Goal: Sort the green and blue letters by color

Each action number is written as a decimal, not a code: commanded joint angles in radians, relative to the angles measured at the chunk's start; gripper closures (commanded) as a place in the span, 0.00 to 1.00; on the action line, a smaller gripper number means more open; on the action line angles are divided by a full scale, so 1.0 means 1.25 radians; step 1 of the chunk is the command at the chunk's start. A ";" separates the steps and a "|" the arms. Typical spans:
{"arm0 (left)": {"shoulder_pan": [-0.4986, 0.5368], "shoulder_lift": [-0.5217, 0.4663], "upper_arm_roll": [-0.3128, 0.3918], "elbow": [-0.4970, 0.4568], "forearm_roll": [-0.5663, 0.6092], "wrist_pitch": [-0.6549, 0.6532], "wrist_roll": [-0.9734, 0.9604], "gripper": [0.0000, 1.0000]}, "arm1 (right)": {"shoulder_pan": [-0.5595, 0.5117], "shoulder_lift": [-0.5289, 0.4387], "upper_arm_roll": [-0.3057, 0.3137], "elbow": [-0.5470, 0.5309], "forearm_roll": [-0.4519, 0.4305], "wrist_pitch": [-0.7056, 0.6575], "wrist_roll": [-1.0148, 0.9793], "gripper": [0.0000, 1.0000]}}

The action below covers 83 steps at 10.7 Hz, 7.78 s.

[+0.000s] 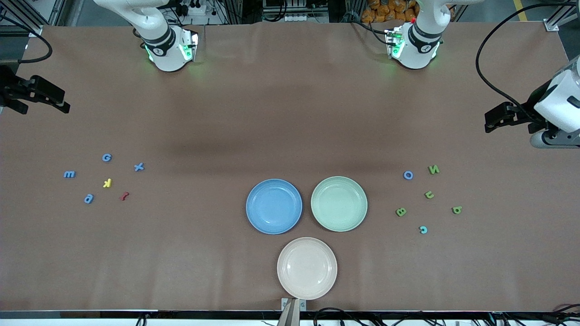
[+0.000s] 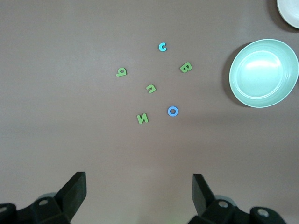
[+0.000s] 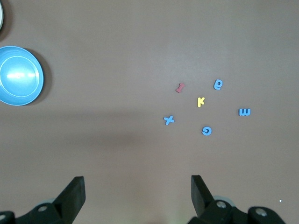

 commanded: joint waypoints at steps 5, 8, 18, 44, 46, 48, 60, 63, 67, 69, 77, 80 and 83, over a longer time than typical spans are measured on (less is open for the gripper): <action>0.007 -0.001 -0.002 -0.005 -0.018 0.006 0.013 0.00 | 0.002 0.002 0.001 0.000 -0.010 0.016 -0.001 0.00; 0.007 0.003 -0.002 -0.005 -0.018 0.011 0.013 0.00 | 0.002 0.003 0.001 -0.011 -0.012 0.030 -0.001 0.00; 0.031 0.100 0.001 -0.213 -0.010 0.298 0.013 0.00 | 0.041 -0.001 0.000 -0.037 -0.049 0.103 -0.002 0.00; 0.063 0.185 0.004 -0.712 -0.014 0.919 -0.057 0.00 | -0.017 0.002 -0.004 -0.050 -0.037 0.147 -0.034 0.00; 0.077 0.185 0.004 -0.717 -0.012 0.925 -0.057 0.00 | -0.009 0.005 -0.001 -0.050 -0.037 0.153 -0.033 0.00; 0.083 0.186 0.004 -0.725 -0.012 0.941 -0.057 0.00 | -0.004 0.005 0.000 -0.052 -0.037 0.153 -0.033 0.00; 0.090 0.228 0.004 -0.722 -0.009 0.990 -0.048 0.91 | 0.002 0.005 0.001 -0.061 -0.037 0.154 -0.027 0.00; 0.087 0.209 0.007 -0.706 -0.009 0.972 -0.046 0.96 | 0.018 0.003 0.001 -0.075 -0.038 0.169 -0.023 0.00; 0.054 0.180 0.009 -0.547 -0.007 0.719 -0.057 0.97 | 0.010 -0.008 -0.002 -0.076 -0.038 0.157 -0.027 0.00; 0.016 0.187 0.008 -0.491 -0.007 0.695 -0.114 0.96 | 0.008 -0.012 -0.004 -0.075 -0.038 0.152 -0.033 0.00; -0.196 0.301 0.002 -0.285 -0.069 0.668 -0.472 0.96 | -0.017 -0.013 -0.004 -0.081 -0.037 0.151 -0.067 0.00; -0.254 0.373 0.002 -0.191 -0.087 0.667 -0.595 0.96 | -0.041 -0.014 -0.004 -0.087 -0.037 0.146 -0.076 0.00; -0.286 0.413 0.004 -0.162 -0.087 0.667 -0.654 0.96 | -0.072 -0.008 -0.005 -0.120 -0.037 0.162 -0.091 0.00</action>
